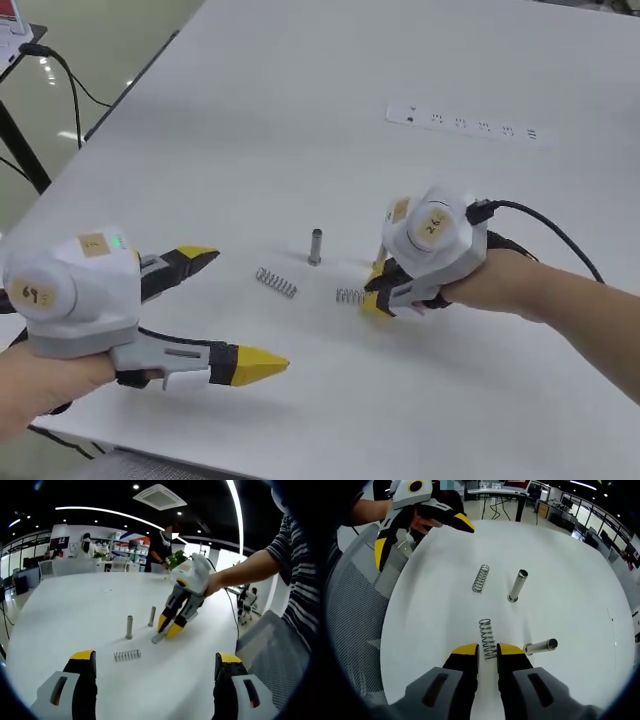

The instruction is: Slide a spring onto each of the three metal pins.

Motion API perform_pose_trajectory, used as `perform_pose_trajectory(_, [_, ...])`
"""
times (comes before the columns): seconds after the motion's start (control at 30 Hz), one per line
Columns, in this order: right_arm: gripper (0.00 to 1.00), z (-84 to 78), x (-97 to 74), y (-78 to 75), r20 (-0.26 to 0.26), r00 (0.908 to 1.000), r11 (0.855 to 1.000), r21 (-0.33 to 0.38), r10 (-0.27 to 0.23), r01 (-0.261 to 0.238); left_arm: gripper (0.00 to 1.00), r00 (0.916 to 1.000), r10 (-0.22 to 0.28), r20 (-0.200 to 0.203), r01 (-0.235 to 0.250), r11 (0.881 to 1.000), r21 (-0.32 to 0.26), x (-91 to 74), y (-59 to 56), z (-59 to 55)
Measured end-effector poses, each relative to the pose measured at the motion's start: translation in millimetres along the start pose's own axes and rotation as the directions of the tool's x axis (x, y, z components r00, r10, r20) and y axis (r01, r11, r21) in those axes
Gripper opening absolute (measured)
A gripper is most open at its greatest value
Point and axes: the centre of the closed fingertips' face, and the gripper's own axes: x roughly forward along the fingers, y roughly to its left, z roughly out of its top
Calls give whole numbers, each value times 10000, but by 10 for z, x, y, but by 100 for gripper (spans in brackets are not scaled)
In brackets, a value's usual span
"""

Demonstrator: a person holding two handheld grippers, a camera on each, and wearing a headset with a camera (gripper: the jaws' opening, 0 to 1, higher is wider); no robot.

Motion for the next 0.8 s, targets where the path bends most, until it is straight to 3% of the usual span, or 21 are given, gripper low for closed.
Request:
perform_pose_trajectory(0.4, [8, -15, -49, 66, 214, 9998, 10000, -70, -34, 36, 95, 9999, -121, -63, 122, 9999, 48, 25, -35, 18])
perform_pose_trajectory(0.57, [8, -2, -152, 105, 400, 9992, 10000, -22, -38, 39, 94, 9982, -521, -295, 528, 9983, 227, 98, -155, -15])
perform_pose_trajectory(0.8, [8, 32, -357, 146, 724, 9972, 9998, -97, -177, 185, 94, 9959, -851, -319, 863, 9956, 373, 182, -261, 29])
